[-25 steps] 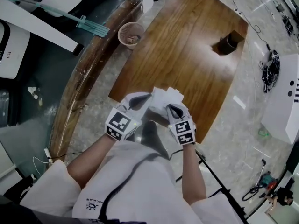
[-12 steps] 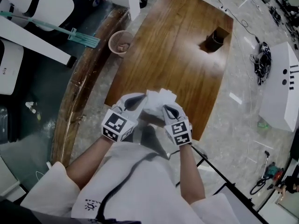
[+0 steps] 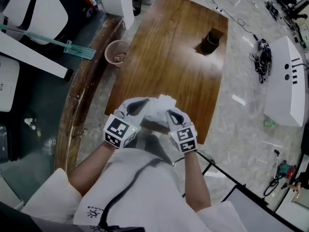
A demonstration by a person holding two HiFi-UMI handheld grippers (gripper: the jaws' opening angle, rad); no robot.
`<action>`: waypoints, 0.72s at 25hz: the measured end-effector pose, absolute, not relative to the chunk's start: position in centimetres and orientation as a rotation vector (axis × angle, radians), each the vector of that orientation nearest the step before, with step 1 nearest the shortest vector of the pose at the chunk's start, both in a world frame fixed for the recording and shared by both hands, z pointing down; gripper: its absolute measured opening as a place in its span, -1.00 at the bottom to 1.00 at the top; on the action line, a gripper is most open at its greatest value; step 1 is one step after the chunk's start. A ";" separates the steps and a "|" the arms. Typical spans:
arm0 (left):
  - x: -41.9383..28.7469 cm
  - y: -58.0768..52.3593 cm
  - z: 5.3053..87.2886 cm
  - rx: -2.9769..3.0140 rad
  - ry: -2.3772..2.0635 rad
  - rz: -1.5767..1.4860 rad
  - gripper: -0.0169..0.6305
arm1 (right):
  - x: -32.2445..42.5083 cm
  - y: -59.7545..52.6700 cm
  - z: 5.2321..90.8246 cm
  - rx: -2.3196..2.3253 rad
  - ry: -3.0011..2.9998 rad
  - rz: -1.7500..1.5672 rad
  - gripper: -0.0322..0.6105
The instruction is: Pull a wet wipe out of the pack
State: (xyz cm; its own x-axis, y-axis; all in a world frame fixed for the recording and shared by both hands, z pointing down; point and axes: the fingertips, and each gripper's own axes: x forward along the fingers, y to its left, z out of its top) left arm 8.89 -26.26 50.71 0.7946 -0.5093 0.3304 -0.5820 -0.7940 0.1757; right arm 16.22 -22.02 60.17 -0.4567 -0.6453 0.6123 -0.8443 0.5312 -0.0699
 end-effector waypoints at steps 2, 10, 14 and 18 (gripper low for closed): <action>9.1 -26.4 50.4 2.727 -0.832 0.387 -0.93 | 16.4 -22.1 59.4 1.233 -2.253 0.496 -0.85; 9.8 -27.0 48.8 2.776 -0.798 0.363 -0.93 | 17.0 -22.4 56.5 1.359 -2.289 0.492 -0.85; 10.1 -27.2 48.0 2.800 -0.778 0.351 -0.93 | 17.2 -22.4 54.3 1.444 -2.323 0.490 -0.85; 10.8 -27.3 47.0 2.828 -0.756 0.334 -0.93 | 18.1 -22.4 51.9 1.544 -2.347 0.469 -0.85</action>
